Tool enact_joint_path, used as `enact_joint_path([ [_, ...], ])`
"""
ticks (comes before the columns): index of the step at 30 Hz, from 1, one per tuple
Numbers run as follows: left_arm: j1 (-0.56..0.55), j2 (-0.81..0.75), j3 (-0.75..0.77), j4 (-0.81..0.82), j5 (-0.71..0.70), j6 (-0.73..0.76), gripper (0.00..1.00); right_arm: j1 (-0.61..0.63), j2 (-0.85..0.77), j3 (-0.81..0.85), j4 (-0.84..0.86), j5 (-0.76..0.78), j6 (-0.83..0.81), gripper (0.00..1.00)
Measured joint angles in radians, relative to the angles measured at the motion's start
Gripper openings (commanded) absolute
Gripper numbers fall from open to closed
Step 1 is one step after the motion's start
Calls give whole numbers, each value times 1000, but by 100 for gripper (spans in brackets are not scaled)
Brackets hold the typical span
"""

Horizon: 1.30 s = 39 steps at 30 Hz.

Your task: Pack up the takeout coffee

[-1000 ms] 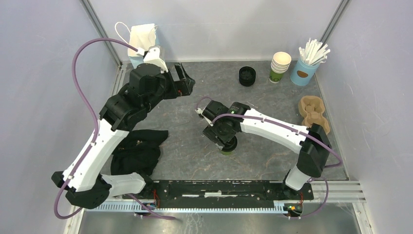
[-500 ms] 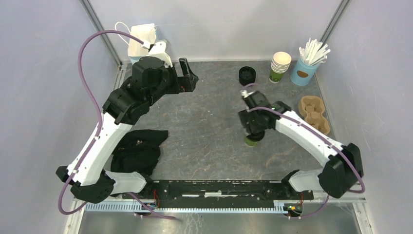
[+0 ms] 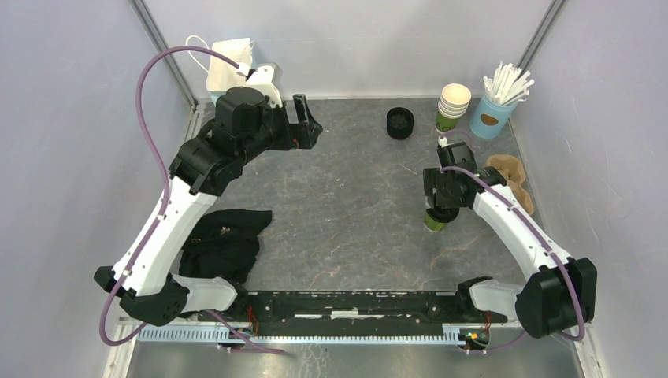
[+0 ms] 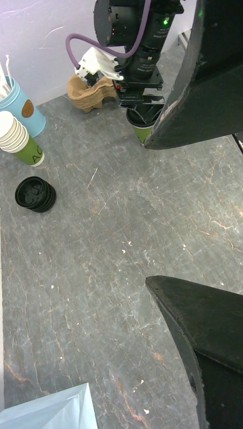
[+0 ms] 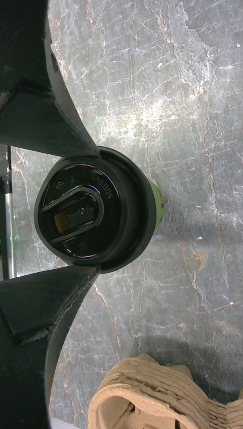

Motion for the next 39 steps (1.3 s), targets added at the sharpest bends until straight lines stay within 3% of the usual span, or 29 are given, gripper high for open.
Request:
enact_joint_path([
  [7,0,0,0,0,12,14,100,-1,14,39,-74,-12,-34,93],
  [13,0,3,0,0,27,14,100,-1,65,164,-200,-10,-69,96],
  [20,6,17,3,1,28,15,100,-1,106,344,-235,-33,-101,89],
  [26,19,39,3,1,34,16,100,-1,158,306,-227,-27,-128,85],
  [29,42,52,-3,21,107,14,100,-1,163,270,-219,-40,-131,84],
  [32,89,79,-43,64,274,-20,99,1,138,211,-181,-81,-161,85],
  [39,140,207,-335,243,619,-212,100,99,44,102,-106,-156,-279,87],
])
